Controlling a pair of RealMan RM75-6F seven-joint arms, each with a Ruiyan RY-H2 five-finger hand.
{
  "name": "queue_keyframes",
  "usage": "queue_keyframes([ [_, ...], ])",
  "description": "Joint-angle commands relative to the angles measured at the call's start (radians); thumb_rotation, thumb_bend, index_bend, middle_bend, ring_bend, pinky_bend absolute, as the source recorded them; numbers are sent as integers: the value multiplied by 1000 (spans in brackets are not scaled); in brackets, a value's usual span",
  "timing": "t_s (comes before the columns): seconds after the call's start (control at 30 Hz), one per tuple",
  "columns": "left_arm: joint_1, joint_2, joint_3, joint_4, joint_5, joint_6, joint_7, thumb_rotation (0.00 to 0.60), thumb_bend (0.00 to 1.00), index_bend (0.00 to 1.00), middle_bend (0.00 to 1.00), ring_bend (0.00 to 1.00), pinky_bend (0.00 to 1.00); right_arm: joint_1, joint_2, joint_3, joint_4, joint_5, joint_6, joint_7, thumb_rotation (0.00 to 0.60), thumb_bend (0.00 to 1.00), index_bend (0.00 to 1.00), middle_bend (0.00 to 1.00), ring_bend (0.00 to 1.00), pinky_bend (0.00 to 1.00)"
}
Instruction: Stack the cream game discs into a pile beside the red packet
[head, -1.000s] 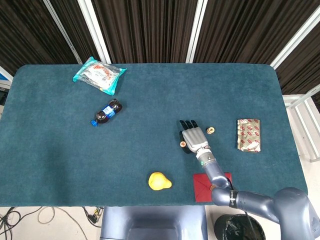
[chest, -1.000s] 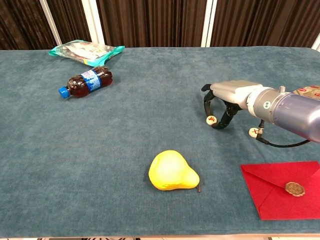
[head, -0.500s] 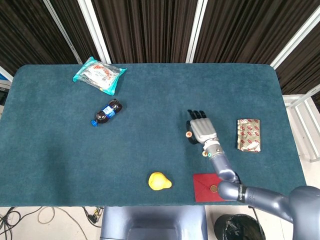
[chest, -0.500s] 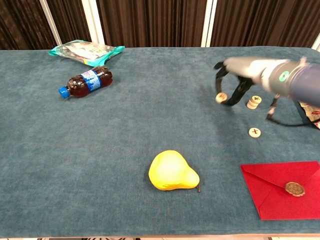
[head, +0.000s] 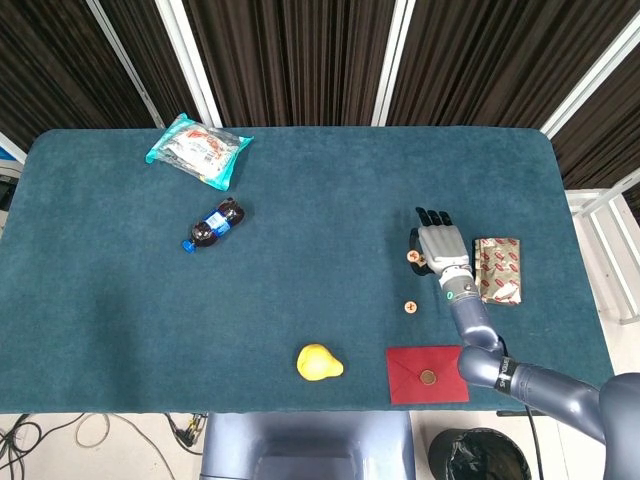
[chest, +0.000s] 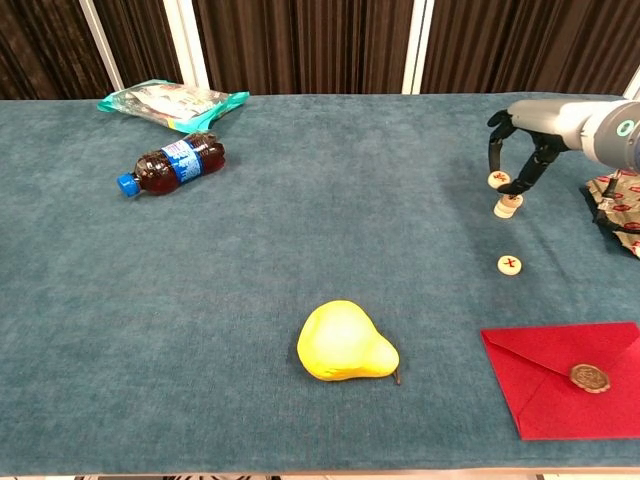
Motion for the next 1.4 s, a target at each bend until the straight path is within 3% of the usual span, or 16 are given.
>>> queue_keyframes([
  [0.03,0,0,0,0,1,0,0,600,631,51,0,0,0,-1,-2,-6,8,2,-3,1,600,410,537,0,0,0],
  [0.47,0,1,-1,-1,-3,-3,-2,600,631,51,0,0,0,3,-18,-31,55,30,-24,-14,600,412,538,0,0,0],
  [1.4,-1,0,0,1,-4,-2,2,600,632,51,0,0,0,6,-36,-34,104,38,-36,-1,600,411,516,0,0,0],
])
